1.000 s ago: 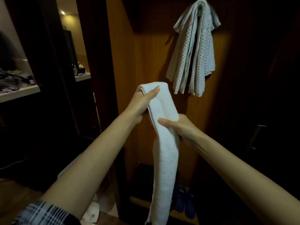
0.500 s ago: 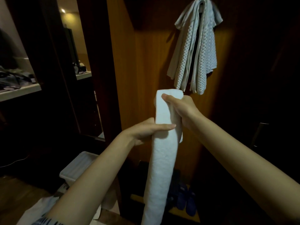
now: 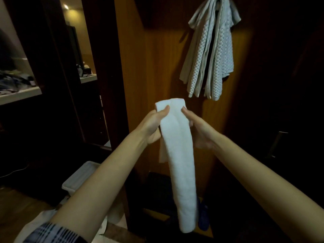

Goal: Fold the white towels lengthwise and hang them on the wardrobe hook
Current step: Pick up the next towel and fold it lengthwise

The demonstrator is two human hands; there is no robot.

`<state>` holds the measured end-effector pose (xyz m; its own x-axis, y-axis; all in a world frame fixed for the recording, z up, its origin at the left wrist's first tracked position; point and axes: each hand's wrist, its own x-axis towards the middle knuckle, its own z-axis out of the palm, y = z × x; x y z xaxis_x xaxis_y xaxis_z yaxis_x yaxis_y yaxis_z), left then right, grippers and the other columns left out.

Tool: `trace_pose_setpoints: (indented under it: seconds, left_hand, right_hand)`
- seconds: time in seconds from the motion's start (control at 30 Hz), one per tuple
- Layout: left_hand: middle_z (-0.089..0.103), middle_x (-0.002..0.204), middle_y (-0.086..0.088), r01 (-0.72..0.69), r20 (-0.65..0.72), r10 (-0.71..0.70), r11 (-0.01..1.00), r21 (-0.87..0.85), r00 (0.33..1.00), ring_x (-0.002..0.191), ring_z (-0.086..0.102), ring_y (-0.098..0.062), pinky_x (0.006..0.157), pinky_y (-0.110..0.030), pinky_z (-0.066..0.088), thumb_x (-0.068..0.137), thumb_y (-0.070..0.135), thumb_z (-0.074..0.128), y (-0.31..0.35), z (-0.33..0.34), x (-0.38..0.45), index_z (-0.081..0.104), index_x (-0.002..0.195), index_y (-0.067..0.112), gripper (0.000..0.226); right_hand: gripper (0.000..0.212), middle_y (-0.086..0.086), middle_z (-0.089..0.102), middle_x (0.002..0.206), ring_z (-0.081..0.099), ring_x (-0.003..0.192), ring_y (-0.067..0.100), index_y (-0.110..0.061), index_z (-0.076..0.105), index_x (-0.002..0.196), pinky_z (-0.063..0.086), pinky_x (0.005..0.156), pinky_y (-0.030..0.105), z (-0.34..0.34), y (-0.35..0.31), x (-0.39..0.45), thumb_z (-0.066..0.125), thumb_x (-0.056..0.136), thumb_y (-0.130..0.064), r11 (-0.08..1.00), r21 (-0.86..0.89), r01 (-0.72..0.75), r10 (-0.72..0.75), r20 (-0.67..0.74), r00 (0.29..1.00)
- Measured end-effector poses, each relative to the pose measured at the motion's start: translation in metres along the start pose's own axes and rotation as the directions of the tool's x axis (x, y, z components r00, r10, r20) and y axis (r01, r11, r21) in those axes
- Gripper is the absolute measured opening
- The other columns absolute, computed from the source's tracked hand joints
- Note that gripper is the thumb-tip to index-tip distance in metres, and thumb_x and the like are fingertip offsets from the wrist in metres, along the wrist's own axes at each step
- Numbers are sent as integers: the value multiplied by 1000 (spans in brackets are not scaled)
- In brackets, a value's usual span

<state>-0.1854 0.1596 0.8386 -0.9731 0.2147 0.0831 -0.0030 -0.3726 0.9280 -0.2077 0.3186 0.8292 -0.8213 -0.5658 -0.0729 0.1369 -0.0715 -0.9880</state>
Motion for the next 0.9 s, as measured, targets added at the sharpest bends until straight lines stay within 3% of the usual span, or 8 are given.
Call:
trace_pose_setpoints:
  seconds: [0.17, 0.27, 0.43, 0.53, 0.6, 0.67, 0.77, 0.9]
  left_hand:
    - [52, 135, -19, -49, -148, 40, 997, -55, 988, 122, 52, -32, 107, -48, 38, 100, 29, 38, 5, 3, 5, 43, 135, 3, 44]
    - [55, 131, -20, -102, -163, 87, 991, -89, 983, 121, 53, -33, 106, -50, 38, 100, 33, 36, 10, 2, 4, 50, 125, 5, 39]
    - [57, 129, -15, -66, -269, 21, 985, -159, 963, 117, 56, -30, 101, -47, 44, 95, 43, 45, 6, -6, 6, 43, 136, 10, 53]
    - [59, 127, -16, 26, -190, -67, 977, -213, 980, 117, 56, -31, 100, -46, 44, 89, 58, 43, -4, -9, 5, 49, 133, 9, 66]
    - [60, 125, -16, 130, -142, -149, 982, -137, 979, 117, 56, -32, 103, -46, 42, 82, 64, 45, -15, -8, 3, 54, 129, 7, 75]
    - [61, 121, -16, 200, -137, -208, 977, -66, 969, 115, 57, -31, 103, -42, 42, 76, 60, 55, -26, -4, 0, 55, 128, 6, 75]
    - [63, 112, -14, 196, -179, -226, 965, -174, 957, 103, 61, -26, 91, -36, 49, 81, 42, 64, -32, -2, 1, 56, 128, 6, 59]
    - [62, 116, -17, 119, -311, -181, 970, -210, 933, 104, 62, -28, 84, -36, 54, 85, 19, 67, -28, -1, 8, 50, 130, 6, 49]
  right_hand:
    - [42, 0, 74, 98, 71, 86, 15, -18, 68, 102, 55, 65, 23, -7, 30, -3, 81, 63, -31, 960, -277, -31, 22, -34, 999]
    - [46, -6, 75, 87, 72, 79, 11, -19, 67, 95, 55, 62, 21, -12, 45, -5, 80, 54, -33, 954, -294, -66, 46, -72, 996]
    - [59, -10, 74, 77, 71, 73, 9, -20, 68, 88, 55, 60, 21, -13, 51, -2, 81, 39, -50, 948, -316, -41, -23, -195, 981]
    - [58, -6, 74, 78, 72, 71, 11, -13, 69, 94, 53, 55, 21, -12, 43, 4, 80, 51, -51, 951, -309, -11, -72, -255, 964]
    - [51, -4, 74, 82, 71, 72, 11, -11, 69, 99, 52, 55, 21, -9, 37, 9, 77, 66, -49, 951, -308, -16, -75, -282, 956]
    - [50, -2, 73, 88, 71, 75, 12, -13, 67, 102, 52, 58, 22, -7, 30, 14, 69, 74, -54, 948, -318, -33, -69, -305, 950]
    - [54, -1, 74, 83, 72, 74, 14, -15, 69, 97, 54, 59, 23, -11, 18, 16, 56, 79, -64, 921, -380, -87, -22, -275, 961]
    - [57, 1, 75, 84, 72, 76, 16, -14, 69, 92, 56, 61, 26, -21, 13, 9, 63, 66, -64, 871, -466, -157, 113, -122, 986]
